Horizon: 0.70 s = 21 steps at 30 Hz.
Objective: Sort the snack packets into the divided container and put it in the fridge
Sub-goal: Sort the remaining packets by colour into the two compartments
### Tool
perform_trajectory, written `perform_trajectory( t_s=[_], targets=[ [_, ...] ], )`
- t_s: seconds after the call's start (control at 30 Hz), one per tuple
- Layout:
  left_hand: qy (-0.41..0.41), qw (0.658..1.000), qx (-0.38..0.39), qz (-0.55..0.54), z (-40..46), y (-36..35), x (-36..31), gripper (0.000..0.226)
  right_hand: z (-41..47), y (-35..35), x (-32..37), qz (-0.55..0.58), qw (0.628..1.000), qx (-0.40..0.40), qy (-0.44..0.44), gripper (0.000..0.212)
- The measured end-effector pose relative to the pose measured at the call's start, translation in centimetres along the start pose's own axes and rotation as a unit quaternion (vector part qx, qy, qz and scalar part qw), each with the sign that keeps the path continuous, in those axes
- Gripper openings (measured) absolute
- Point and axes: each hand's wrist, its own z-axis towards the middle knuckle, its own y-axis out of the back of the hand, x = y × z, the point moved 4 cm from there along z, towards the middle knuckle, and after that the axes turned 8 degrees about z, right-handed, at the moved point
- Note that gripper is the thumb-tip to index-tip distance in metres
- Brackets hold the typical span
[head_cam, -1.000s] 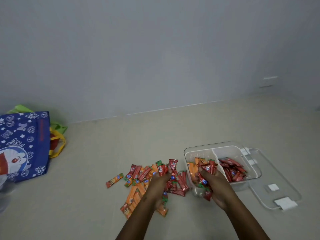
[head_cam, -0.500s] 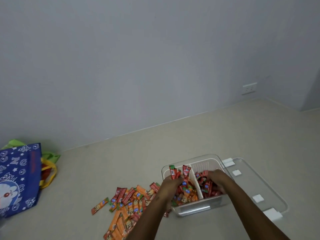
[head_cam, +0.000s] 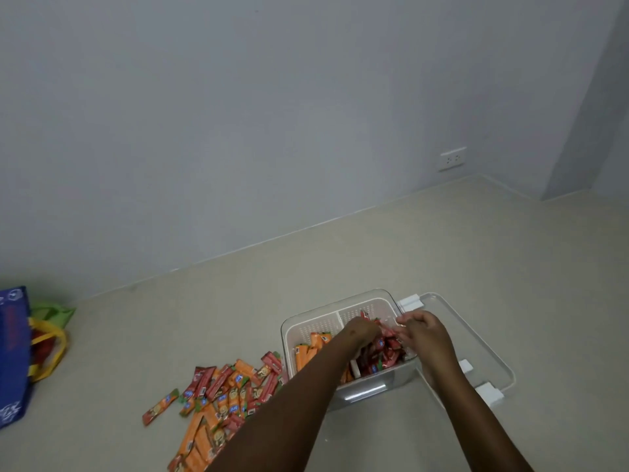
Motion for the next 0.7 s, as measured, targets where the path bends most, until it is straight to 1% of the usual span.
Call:
perform_trajectory(
  t_s=[0.07, 0.13, 0.17, 0.23, 0.27, 0.37, 0.47, 0.57, 0.63, 0.7],
  targets=[
    [-0.003, 1.0, -0.006, 0.024, 0.4, -0.5, 0.1, 0.029, -0.5, 0.3, 0.1, 0.033, 0.999, 0.007, -0.007, 0.012],
    [-0.021, 0.998, -0.034, 0.046, 0.3, -0.5, 0.5, 0.017, -1.2, 0.3, 0.2, 0.052, 0.999, 0.011, -0.01, 0.01],
    [-0.034, 0.996, -0.053, 0.058, 0.4, -0.5, 0.9, 0.018, -1.6, 0.1, 0.2, 0.059, 0.998, 0.014, -0.014, 0.009],
    [-0.062, 0.991, -0.09, 0.076, 0.5, 0.2, 2.1, 0.03, -2.2, -0.4, -0.1, 0.075, 0.997, 0.023, -0.018, 0.009],
    [-0.077, 0.989, -0.102, 0.074, 0.1, 0.8, 2.8, 0.031, -2.5, -0.9, -0.3, 0.075, 0.997, 0.026, -0.02, 0.011],
    [-0.119, 0.984, -0.132, 0.021, -2.9, 3.1, 5.7, 0.03, -4.1, -3.2, -0.8, 0.078, 0.996, 0.042, -0.025, 0.012],
    [-0.125, 0.977, -0.164, -0.06, -5.8, 5.4, 11.0, 0.025, -5.7, -5.8, -2.1, 0.068, 0.995, 0.06, -0.031, 0.013],
    [-0.112, 0.964, -0.207, -0.12, -8.7, 7.5, 17.2, 0.015, -7.7, -8.7, -3.6, 0.032, 0.995, 0.089, -0.032, 0.012],
    [-0.091, 0.958, -0.226, -0.154, -10.0, 8.7, 21.4, 0.014, -9.3, -10.7, -4.6, 0.002, 0.993, 0.117, -0.029, 0.008],
    [-0.059, 0.956, -0.23, -0.175, -10.9, 9.5, 25.3, 0.015, -10.9, -12.6, -6.1, -0.023, 0.989, 0.145, -0.032, 0.009]
  ],
)
